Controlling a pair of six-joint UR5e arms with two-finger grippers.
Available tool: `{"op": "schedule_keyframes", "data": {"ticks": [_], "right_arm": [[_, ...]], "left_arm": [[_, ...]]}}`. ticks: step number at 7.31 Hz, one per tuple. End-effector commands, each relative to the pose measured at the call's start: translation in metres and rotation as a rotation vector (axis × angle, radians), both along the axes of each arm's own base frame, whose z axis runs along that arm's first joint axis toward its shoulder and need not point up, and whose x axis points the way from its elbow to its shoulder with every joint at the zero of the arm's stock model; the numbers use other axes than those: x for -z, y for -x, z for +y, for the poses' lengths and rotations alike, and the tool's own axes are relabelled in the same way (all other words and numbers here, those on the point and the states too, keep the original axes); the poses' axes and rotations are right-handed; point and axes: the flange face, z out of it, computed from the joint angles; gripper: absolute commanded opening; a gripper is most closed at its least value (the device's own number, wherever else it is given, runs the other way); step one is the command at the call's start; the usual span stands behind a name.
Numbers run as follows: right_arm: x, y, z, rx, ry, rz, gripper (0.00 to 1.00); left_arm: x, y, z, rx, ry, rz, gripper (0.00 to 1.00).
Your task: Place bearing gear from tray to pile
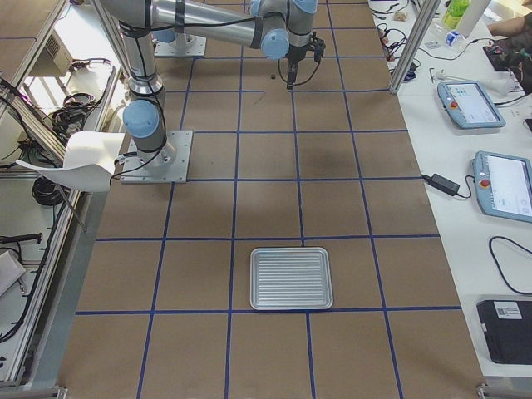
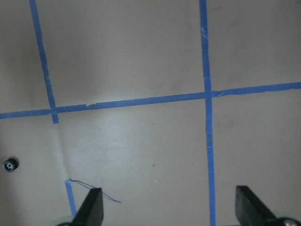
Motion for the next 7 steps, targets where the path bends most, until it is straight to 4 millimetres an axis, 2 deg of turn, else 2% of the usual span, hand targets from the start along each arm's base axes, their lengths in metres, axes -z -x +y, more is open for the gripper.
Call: {"op": "schedule_keyframes", "data": {"ticks": [1,2,3,5,7], "right_arm": [[-0.035,0.049,0.018,-0.044,-0.013,-0.005,1.0],[-0.056,0.051,0.033,-0.044,0.005,0.02,1.0],[-0.07,0.057,0.042,-0.049,0.022,0.086,1.0],[-0.074,0.055,0.046,-0.049,0.023,0.082,1.0],[-0.074,0.055,0.047,-0.044,0.017,0.082,1.0]], "left_arm": [[0.076,0.042,0.0,-0.057,0.02,-0.014,1.0],[0.108,0.052,0.005,-0.066,0.003,-0.024,0.97],[0.128,0.06,0.007,-0.051,0.009,-0.023,0.97],[0.165,0.064,0.012,-0.041,0.008,-0.025,0.97],[0.191,0.06,0.026,-0.039,0.02,-0.021,0.97]]}}
